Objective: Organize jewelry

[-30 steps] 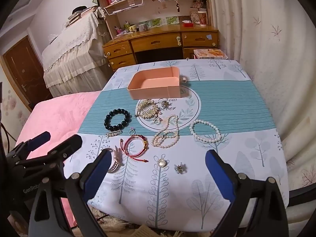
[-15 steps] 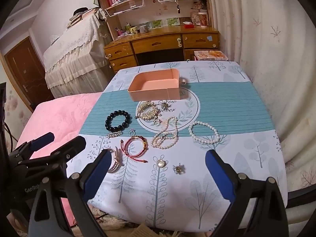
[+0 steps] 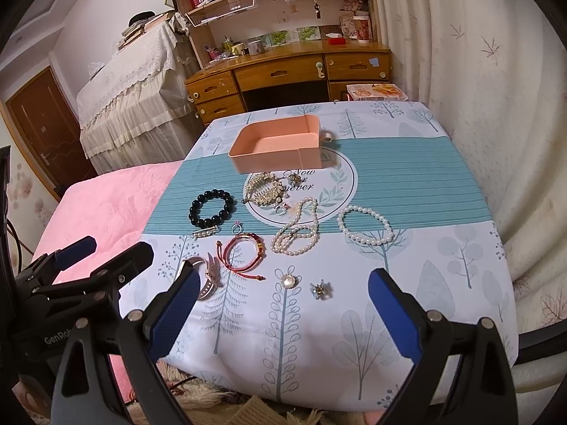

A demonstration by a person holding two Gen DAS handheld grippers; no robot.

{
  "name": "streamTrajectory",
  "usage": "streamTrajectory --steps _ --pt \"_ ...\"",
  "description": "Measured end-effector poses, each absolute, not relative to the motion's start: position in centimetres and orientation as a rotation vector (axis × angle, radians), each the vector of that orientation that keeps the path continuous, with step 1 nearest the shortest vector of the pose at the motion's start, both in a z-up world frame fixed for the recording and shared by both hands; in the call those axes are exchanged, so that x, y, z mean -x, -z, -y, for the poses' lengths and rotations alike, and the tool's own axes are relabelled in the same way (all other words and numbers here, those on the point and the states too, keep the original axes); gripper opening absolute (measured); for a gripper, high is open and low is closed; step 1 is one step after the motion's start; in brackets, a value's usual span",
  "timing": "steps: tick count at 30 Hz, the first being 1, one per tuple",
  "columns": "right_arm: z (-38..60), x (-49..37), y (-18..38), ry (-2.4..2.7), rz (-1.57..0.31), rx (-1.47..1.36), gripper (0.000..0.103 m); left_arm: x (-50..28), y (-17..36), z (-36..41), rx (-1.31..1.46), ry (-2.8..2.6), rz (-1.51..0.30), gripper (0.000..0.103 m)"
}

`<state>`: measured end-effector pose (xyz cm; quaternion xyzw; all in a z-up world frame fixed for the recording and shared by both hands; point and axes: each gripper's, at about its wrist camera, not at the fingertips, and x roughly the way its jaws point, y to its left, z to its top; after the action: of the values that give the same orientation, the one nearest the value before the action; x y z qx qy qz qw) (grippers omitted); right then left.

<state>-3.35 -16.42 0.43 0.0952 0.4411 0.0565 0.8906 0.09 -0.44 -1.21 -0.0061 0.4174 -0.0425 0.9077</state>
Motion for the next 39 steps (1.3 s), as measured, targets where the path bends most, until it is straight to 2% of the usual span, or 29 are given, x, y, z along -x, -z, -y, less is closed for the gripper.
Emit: streamTrajectory --steps 39 --pt "16.7 1.9 0.9 -0.151 -0.916 -0.22 0.095 -1.6 1.6 0.7 0.016 0.065 -0.888 0.102"
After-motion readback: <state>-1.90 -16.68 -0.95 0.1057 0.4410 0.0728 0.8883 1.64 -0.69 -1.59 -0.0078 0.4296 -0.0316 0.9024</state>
